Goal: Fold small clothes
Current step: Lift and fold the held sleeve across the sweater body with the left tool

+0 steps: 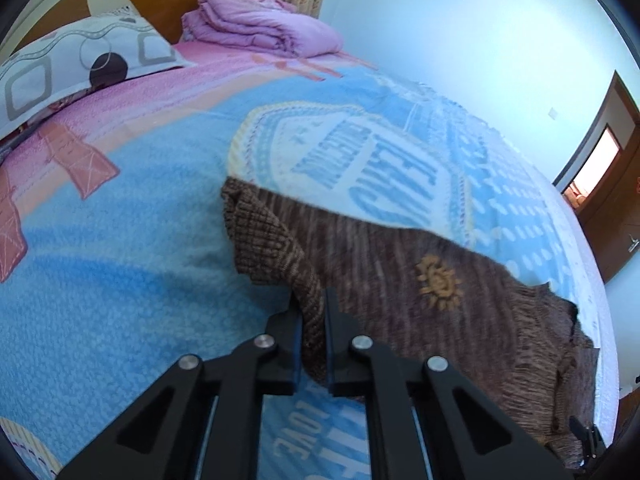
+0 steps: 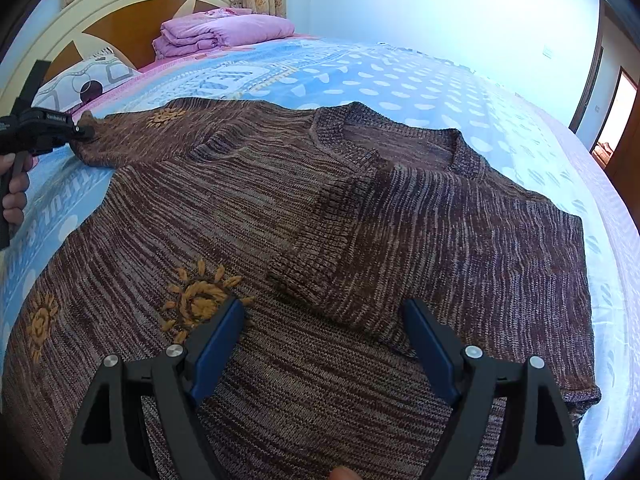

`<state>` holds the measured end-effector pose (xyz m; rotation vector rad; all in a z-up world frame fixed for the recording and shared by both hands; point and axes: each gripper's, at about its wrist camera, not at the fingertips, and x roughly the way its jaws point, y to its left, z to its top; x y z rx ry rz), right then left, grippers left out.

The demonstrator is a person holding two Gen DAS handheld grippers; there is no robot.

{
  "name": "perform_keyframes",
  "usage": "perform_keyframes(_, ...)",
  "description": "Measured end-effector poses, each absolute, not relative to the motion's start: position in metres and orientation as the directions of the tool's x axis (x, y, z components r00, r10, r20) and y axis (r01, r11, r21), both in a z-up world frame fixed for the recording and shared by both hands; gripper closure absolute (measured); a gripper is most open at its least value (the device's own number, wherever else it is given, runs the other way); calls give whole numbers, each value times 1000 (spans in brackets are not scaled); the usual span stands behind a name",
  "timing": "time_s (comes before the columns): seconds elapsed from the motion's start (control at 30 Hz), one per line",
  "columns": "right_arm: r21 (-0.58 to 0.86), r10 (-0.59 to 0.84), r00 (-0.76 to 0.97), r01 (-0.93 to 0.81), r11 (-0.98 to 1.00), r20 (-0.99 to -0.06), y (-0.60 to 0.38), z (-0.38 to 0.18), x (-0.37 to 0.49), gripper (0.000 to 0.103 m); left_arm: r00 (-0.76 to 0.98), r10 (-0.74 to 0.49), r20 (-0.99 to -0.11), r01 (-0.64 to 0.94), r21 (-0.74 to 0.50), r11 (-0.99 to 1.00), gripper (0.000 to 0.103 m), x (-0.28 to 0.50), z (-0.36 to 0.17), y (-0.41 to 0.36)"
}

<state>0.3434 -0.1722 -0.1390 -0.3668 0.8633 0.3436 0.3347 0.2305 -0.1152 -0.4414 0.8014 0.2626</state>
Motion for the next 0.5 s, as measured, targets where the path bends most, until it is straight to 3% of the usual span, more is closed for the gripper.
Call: perform_keyframes(0.5,-172,144,606,-432,885,-783,-172,-139,343,20,736,-55,-675,-271,-368,889,95,340,-72,198)
